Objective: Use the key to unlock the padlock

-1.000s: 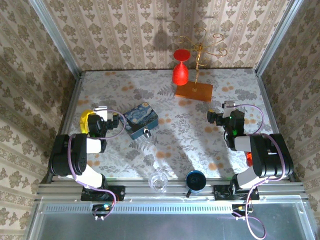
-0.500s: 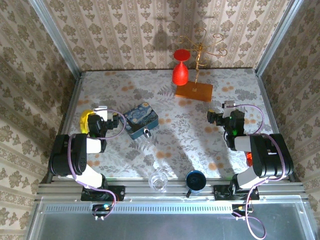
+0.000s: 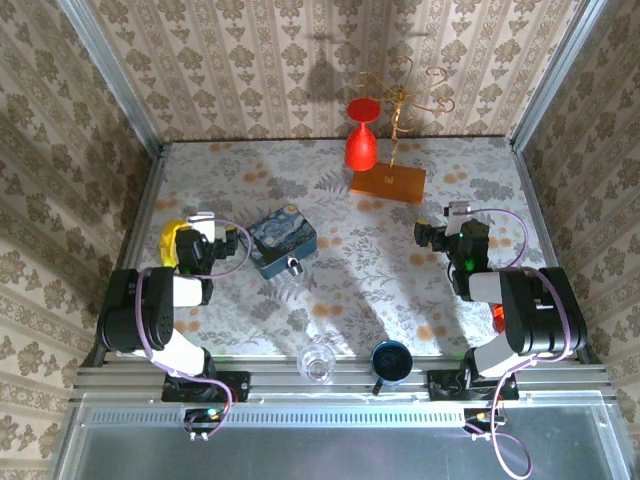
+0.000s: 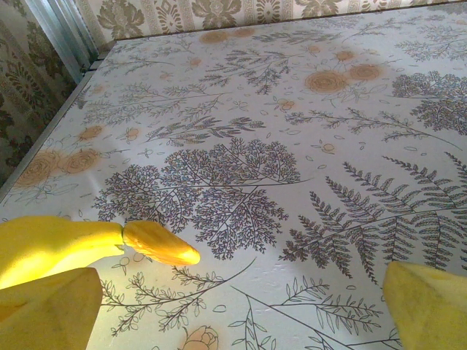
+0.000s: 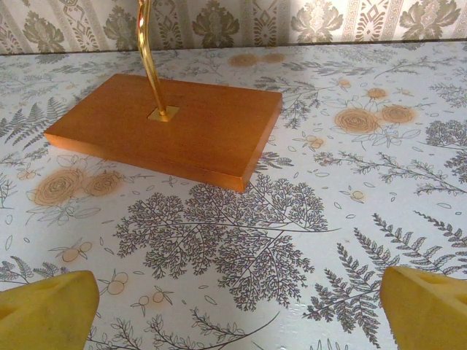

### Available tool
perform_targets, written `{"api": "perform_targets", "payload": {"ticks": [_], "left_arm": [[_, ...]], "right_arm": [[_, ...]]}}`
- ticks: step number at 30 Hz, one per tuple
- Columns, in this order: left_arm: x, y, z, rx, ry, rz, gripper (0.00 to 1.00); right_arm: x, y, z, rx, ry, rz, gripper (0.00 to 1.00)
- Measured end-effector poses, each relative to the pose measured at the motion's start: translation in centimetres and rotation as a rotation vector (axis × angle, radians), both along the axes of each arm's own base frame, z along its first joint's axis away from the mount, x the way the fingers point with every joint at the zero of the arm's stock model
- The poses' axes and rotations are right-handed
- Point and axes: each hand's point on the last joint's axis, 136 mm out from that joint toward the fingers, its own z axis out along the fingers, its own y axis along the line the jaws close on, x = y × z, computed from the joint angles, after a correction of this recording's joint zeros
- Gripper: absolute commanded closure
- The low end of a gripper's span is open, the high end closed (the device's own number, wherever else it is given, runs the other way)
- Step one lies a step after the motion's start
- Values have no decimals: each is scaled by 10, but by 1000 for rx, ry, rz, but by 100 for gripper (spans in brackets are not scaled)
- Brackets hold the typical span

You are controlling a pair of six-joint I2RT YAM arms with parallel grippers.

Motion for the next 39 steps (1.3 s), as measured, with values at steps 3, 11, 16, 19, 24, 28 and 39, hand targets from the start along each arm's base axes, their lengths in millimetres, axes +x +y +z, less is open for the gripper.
{"api": "perform_targets", "payload": {"ticks": [3,11,16,19,24,28,39], "left_arm": [[0,0,0,-3,0,-4,0],[0,5,0,-15,-2,7,0],[-3,15,15,-27,-40,45,0],[-8,19,38,-32,-88,71,0],[-24,29,93,-69,-204,142,0],[-37,33,129,-129,-254,176,0],[-69,-2,150,-344,-232,117,0]], "right_arm": [[0,0,0,0,0,0,0],[-2,-1,-5,-1,21,-4,0],[-3,-5,-8,-9,56,-26,0],[-5,-6,0,-15,66,-43,0],[-9,-4,49,-14,26,-75,0],[-21,4,90,-6,-9,-98,0],[-86,50,84,2,247,-85,5]]}}
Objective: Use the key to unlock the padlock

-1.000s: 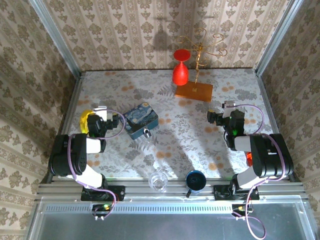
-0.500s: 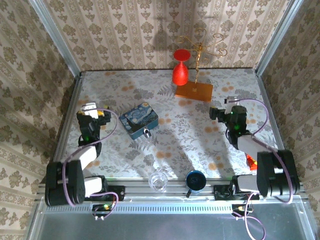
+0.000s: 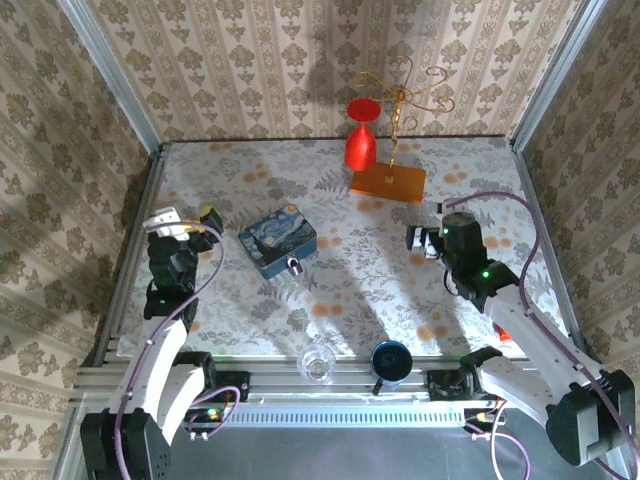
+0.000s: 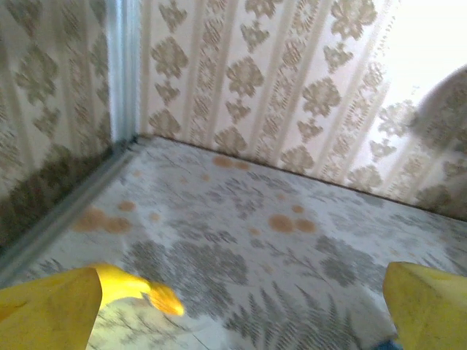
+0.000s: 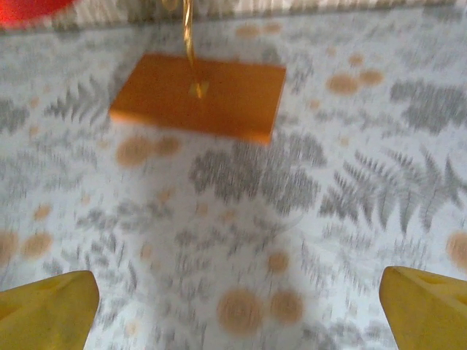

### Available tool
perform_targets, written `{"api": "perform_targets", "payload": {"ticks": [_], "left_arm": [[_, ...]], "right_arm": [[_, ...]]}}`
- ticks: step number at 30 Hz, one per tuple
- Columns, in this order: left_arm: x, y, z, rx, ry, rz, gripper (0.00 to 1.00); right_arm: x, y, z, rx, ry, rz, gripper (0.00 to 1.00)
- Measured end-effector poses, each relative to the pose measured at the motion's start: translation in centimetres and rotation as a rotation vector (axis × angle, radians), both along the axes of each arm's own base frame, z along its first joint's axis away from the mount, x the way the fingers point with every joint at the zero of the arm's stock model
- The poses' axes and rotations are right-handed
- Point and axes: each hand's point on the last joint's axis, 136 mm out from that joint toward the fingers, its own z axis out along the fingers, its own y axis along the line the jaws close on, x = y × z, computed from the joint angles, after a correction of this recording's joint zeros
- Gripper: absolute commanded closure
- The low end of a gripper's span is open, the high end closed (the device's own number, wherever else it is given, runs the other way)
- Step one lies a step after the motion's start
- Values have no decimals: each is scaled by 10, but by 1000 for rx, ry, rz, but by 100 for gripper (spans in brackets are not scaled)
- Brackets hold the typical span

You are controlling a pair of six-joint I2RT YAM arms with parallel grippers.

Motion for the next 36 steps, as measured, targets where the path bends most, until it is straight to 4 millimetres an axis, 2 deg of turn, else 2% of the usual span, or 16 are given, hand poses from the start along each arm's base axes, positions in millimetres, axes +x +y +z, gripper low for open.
{"api": "perform_targets", "payload": {"ticks": [3,9,14,20,26,30,36], "left_arm": [[-4,-23,-13,-52,55,-73,0],[-17,-72,-37,-113,164,-223,0],[-20,-82,-58,-196,248,-240,0],[-20,-92,-87,-215,361,-270,0],[-19,-98,-102,-216,414,-292,0],[-14,-102,-108,-221,426,-305,0],[-2,-113,-130,-230,484,-336,0]], "right_arm": [[-21,12,-19,11,109,15,12],[-50,39,-42,26,285,53,26],[-67,58,-56,43,396,76,34],[-88,81,-76,76,526,119,45],[-109,105,-98,98,651,173,55],[-117,122,-108,132,710,200,57],[-118,142,-122,189,760,221,59]]}}
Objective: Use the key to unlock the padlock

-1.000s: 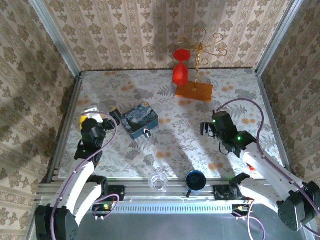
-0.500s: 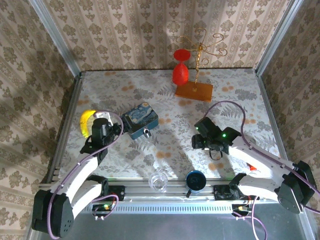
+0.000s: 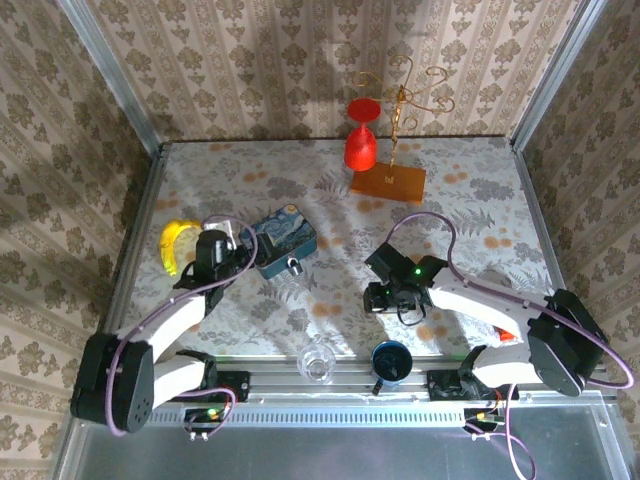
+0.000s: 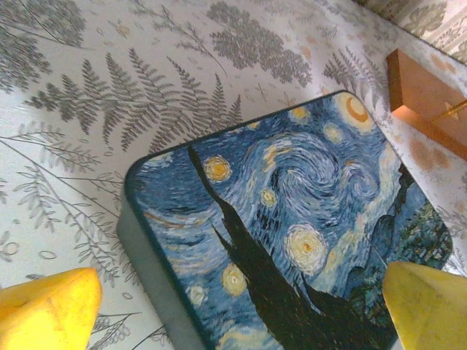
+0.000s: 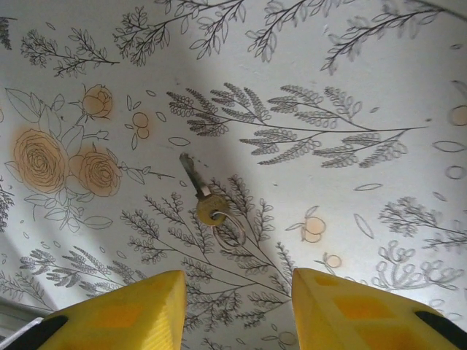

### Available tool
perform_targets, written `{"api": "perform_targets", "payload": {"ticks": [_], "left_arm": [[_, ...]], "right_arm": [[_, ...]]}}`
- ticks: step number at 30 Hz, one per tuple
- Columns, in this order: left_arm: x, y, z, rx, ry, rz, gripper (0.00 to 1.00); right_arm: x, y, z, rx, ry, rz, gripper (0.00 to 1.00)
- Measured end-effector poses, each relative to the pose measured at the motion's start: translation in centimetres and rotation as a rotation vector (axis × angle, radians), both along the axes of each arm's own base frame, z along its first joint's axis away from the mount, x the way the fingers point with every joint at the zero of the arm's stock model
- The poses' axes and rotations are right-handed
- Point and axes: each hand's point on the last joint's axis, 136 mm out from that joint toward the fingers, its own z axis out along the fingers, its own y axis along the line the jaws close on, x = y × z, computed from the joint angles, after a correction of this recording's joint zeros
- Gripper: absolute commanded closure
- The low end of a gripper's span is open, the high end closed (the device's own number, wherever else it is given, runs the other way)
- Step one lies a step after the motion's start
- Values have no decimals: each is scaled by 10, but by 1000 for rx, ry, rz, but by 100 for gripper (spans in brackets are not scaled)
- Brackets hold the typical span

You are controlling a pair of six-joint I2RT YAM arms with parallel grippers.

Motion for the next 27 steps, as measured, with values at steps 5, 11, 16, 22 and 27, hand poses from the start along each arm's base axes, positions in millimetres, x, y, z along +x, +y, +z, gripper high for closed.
{"api": "perform_targets", "payload": {"ticks": [5,11,16,22,27], "left_arm": [[19,-14,-1,-31,-3,-36,5],[36,-30,1,-80,-14,-78,11],[40,-36,-1,-104,-11,-95,11],[40,-36,6,-122,-25,-90,10],[40,-34,22,-129,-64,-81,9]], "right_arm": [[-2,8,-12,26,38,-5,62],[-12,10,-31,20,94,-11,66],[-16,8,-37,21,111,-25,68],[-14,11,-39,36,102,-36,71],[-12,14,-43,43,103,-34,73]]}}
